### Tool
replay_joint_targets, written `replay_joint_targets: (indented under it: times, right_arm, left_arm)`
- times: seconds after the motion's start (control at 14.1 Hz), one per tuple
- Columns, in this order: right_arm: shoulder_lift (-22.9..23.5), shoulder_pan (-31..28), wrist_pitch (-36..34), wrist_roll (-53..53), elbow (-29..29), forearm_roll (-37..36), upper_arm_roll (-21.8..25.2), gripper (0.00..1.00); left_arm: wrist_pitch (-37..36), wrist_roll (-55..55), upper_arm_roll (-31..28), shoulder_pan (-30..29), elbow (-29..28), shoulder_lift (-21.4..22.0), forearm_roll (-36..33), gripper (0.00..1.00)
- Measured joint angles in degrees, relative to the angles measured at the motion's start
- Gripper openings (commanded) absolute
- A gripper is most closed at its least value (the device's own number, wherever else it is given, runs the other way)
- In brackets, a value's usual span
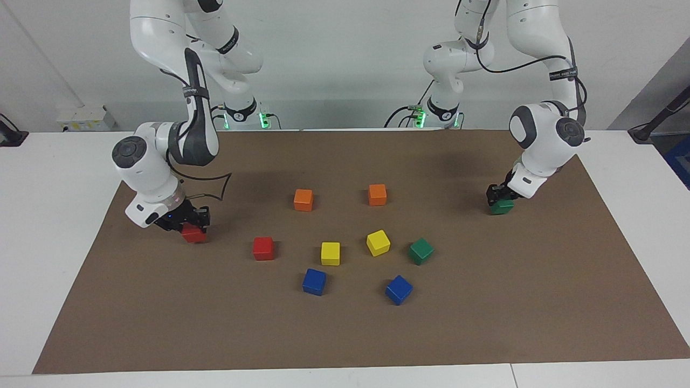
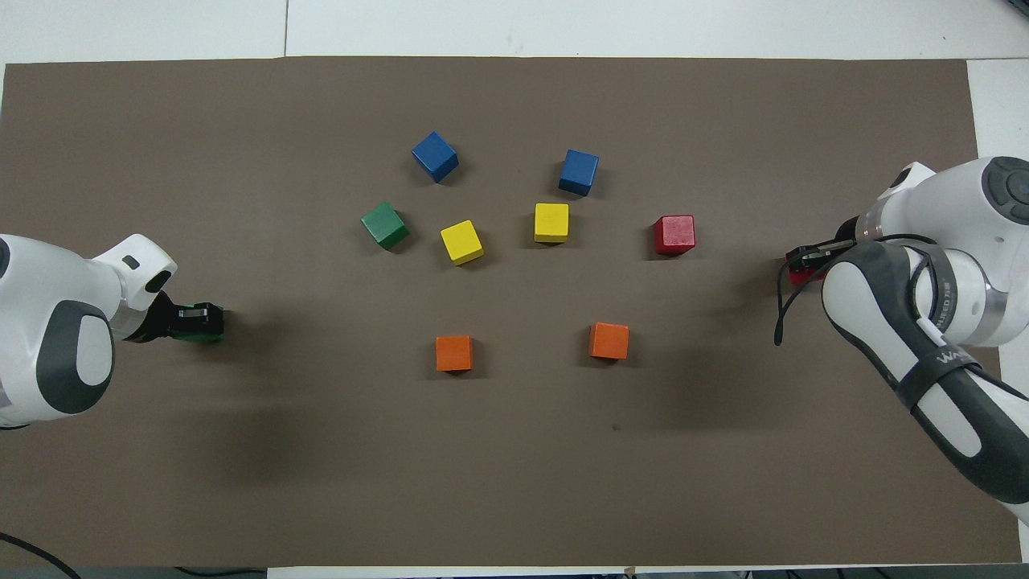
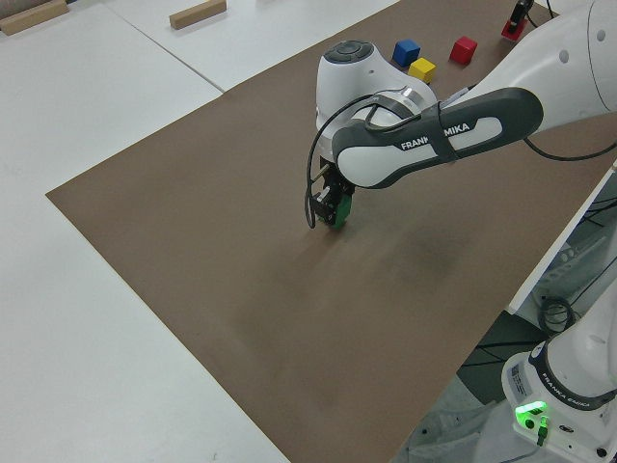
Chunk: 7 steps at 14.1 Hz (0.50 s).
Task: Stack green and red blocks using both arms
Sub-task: 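Release the green cube with the left gripper while the right releases red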
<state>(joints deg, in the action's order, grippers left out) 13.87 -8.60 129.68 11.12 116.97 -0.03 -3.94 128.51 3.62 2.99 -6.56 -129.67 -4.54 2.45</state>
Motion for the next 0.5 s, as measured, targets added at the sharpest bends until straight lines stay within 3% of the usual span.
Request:
replay_joint_targets:
  times: [0.07, 0.14, 0.5]
  right_arm:
    - [0.1, 0.0, 0.0, 0.0, 0.1, 0.0, 0.0, 0.00]
    - [0.2, 0.0, 0.0, 0.0, 0.1, 0.0, 0.0, 0.00]
    - [0.6, 0.0, 0.9, 0.0, 0.2, -0.1, 0.0, 0.00]
  left_arm:
    - [0.0, 0.0, 0.0, 0.0, -0.2, 0.0, 0.0, 0.42]
    - [0.1, 0.0, 0.0, 0.0, -0.3, 0.0, 0.0, 0.96]
    - [0.1, -0.1, 0.1, 0.0, -0.5, 0.1, 0.0, 1.00]
